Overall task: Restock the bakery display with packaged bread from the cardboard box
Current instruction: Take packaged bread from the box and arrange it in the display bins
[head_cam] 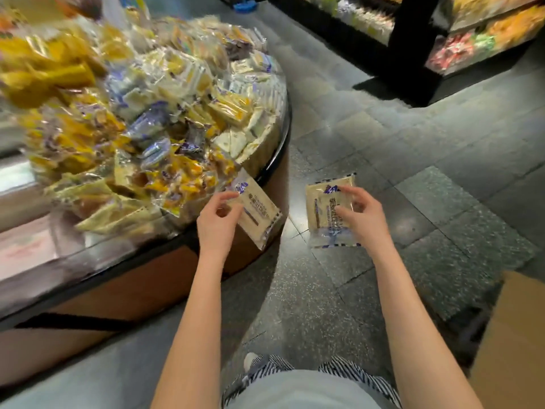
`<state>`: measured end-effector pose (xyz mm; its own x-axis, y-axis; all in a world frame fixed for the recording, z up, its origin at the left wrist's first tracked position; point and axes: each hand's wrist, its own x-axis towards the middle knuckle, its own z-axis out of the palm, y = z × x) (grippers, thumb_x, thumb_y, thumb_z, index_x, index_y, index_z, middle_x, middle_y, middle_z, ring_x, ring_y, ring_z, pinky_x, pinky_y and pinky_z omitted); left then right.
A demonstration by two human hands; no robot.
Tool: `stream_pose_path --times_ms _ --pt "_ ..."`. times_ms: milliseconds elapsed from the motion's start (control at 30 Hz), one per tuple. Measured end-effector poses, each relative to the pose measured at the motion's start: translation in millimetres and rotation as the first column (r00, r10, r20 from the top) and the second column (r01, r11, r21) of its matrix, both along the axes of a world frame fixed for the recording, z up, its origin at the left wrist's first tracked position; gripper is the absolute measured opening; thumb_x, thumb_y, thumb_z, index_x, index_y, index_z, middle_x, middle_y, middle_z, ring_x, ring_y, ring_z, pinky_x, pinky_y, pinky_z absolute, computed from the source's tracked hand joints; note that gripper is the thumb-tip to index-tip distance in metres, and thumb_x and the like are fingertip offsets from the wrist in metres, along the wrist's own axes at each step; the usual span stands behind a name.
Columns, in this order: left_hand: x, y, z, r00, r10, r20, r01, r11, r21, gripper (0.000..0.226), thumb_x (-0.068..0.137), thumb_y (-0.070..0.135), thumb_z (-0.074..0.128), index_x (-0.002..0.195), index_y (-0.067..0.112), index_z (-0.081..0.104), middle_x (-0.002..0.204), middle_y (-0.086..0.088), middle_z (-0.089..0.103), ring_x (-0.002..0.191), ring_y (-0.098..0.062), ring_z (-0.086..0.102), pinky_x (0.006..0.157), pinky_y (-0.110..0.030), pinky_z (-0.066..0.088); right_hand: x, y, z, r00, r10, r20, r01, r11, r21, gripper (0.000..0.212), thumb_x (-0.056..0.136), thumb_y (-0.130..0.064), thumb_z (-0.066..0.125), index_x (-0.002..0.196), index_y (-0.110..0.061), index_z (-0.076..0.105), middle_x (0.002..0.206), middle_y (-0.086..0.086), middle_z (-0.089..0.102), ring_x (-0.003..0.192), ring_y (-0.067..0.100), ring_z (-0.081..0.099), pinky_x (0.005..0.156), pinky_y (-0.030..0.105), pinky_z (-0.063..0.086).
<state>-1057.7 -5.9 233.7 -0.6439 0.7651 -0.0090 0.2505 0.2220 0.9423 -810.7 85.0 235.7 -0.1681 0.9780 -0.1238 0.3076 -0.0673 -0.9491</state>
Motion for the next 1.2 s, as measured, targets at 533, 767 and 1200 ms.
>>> stream_pose_path --times_ms 533,767,1200 --pt "-291.6 -192.6 8.5 0.825 0.535 0.181 -0.56 0.817 0.138 0.016 0.095 0.009 0.062 0.098 0.024 0.057 0.102 -0.01 0.07 0.083 -0.016 0.073 0.065 -0.036 0.061 -391.7 -67.8 0.4 0.796 0.605 -0.023 -0.605 0.796 0.015 0.039 0.091 -0.01 0.067 0.115 -0.04 0.061 0.139 -0.004 0.051 0.117 0.007 0.043 0.09 0.022 0.043" --pt "-359.5 -229.8 6.3 0.706 0.68 0.197 -0.708 0.674 0.211 0.028 0.094 0.002 0.061 0.098 0.03 0.061 0.121 -0.005 0.063 0.101 -0.02 0.07 0.071 -0.027 0.059 -504.9 -93.4 -6.3 0.678 0.734 -0.045 -0.734 0.679 0.023 0.037 0.092 -0.009 0.064 0.117 -0.036 0.061 0.123 -0.024 0.05 0.123 0.002 0.041 0.103 0.029 0.039" --pt "-549.1 -205.7 22.0 0.627 0.757 0.183 -0.773 0.576 0.268 0.031 0.097 0.006 0.057 0.103 0.036 0.06 0.13 -0.006 0.06 0.109 -0.023 0.066 0.075 -0.029 0.059 -737.9 -66.8 3.1 0.602 0.792 -0.103 -0.794 0.607 0.031 0.041 0.092 -0.008 0.063 0.123 -0.034 0.061 0.129 -0.007 0.059 0.107 0.008 0.061 0.081 0.033 0.059"
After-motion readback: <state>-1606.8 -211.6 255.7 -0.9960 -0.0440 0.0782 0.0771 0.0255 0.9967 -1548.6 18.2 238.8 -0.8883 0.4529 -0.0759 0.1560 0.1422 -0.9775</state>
